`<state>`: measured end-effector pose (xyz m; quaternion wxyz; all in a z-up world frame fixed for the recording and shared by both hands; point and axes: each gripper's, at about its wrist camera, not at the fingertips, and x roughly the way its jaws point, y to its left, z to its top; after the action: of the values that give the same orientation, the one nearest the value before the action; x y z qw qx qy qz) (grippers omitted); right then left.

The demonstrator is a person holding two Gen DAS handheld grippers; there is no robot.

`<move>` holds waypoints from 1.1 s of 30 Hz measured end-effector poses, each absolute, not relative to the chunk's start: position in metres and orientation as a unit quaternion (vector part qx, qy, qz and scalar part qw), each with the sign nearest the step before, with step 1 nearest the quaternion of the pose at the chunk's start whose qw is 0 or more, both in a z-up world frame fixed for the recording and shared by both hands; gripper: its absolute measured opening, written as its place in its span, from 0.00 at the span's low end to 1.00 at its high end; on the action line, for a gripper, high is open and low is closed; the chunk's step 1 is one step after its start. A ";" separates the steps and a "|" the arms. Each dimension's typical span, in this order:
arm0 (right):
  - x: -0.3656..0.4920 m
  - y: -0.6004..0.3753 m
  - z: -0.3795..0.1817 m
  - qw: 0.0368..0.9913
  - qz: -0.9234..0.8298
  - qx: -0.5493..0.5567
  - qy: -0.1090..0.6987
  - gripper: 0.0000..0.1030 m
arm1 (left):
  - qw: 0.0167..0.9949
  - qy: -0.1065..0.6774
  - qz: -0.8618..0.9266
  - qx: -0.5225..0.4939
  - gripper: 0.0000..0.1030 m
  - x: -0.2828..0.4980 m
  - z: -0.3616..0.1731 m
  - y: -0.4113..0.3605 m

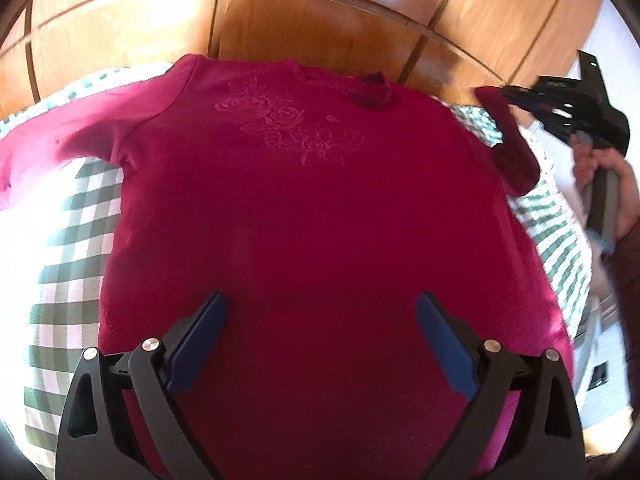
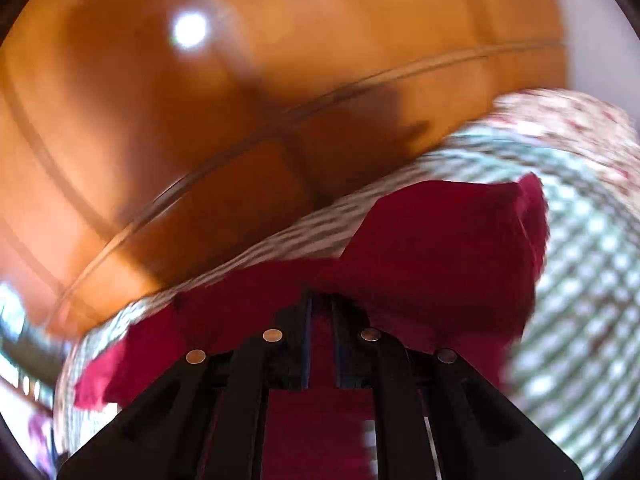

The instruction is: Fold small clothes

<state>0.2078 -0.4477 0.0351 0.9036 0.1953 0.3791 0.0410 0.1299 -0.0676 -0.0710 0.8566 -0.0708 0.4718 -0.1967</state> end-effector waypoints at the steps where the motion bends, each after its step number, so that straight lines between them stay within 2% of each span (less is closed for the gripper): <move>1: 0.213 -0.428 0.033 0.901 0.061 0.189 0.385 0.07 | 0.855 0.472 -0.198 -0.082 0.93 0.132 -0.070 -0.065; 10: 0.219 -0.299 0.002 0.880 0.161 0.104 0.435 0.07 | 0.855 0.468 -0.166 -0.147 0.97 0.147 -0.062 -0.041; 11: 0.221 -0.297 0.000 0.879 0.161 0.100 0.438 0.11 | 0.854 0.469 -0.165 -0.151 0.97 0.149 -0.062 -0.041; 13: 0.215 -0.299 -0.001 0.878 0.153 0.109 0.440 0.40 | 0.854 0.469 -0.163 -0.154 0.97 0.152 -0.061 -0.040; 14: 0.210 -0.305 0.001 0.882 0.145 0.119 0.432 0.59 | 0.854 0.470 -0.162 -0.155 0.97 0.153 -0.061 -0.040; 18: 0.175 -0.326 0.000 0.886 0.130 0.123 0.427 0.64 | 0.846 0.479 -0.164 -0.165 0.97 0.164 -0.059 -0.046; 20: 0.158 -0.336 -0.007 0.893 0.094 0.085 0.432 0.70 | 0.842 0.481 -0.170 -0.175 0.97 0.173 -0.055 -0.052; 26: 0.121 -0.358 -0.056 0.886 -0.007 -0.004 0.464 0.79 | 0.808 0.517 -0.188 -0.211 0.97 0.209 -0.060 -0.072; 27: 0.117 -0.359 -0.063 0.887 -0.010 -0.002 0.461 0.86 | 0.810 0.512 -0.186 -0.219 0.97 0.215 -0.058 -0.075; 30: 0.110 -0.365 -0.072 0.893 -0.011 0.033 0.449 0.96 | 0.820 0.488 -0.184 -0.237 0.97 0.229 -0.053 -0.083; 33: 0.112 -0.363 -0.074 0.891 -0.012 0.033 0.453 0.97 | 0.812 0.484 -0.193 -0.265 0.97 0.246 -0.053 -0.091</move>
<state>0.1119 -0.3630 -0.0739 0.8910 0.0328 0.4527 -0.0119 0.2461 -0.0914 -0.0532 0.8118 -0.2646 0.4836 -0.1927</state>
